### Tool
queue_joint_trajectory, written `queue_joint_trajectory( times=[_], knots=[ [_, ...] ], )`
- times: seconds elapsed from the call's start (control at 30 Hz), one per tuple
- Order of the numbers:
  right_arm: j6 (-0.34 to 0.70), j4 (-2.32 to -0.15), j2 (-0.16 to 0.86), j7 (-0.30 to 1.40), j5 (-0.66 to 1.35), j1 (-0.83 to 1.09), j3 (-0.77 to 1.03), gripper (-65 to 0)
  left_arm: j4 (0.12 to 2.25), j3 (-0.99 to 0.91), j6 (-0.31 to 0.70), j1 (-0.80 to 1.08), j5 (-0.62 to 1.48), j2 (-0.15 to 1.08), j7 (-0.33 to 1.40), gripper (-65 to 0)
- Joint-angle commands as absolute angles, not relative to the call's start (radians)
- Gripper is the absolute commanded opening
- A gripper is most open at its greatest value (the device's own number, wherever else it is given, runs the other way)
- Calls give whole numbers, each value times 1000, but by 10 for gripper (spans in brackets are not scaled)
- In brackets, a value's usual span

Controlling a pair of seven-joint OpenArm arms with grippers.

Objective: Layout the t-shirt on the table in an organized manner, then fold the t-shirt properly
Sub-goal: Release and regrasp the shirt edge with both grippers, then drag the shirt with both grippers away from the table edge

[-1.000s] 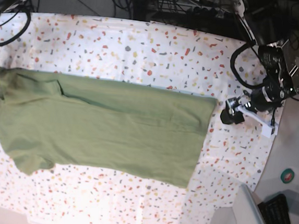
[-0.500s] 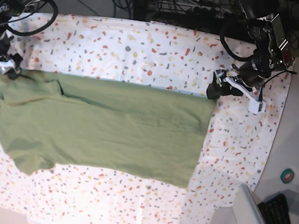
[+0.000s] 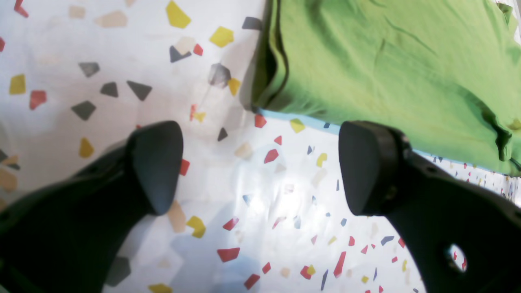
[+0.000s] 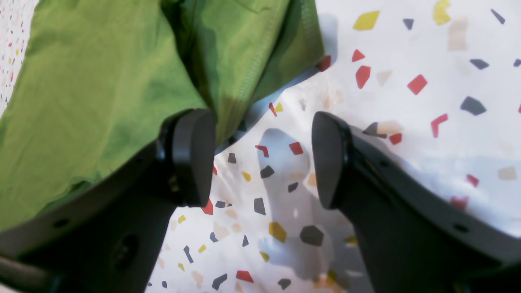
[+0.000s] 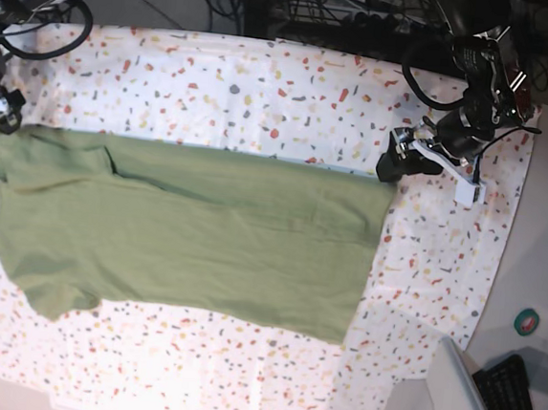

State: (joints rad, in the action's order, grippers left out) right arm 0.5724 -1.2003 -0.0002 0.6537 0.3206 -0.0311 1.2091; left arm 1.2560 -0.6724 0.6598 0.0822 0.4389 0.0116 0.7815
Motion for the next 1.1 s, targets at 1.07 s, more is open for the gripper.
queue_joint_trajectory(
  times=[1.07],
  knots=[
    [584,-803,166,527,341,-183,1279,-287,1257,-573,665,71,446,15,779,-79]
  ],
)
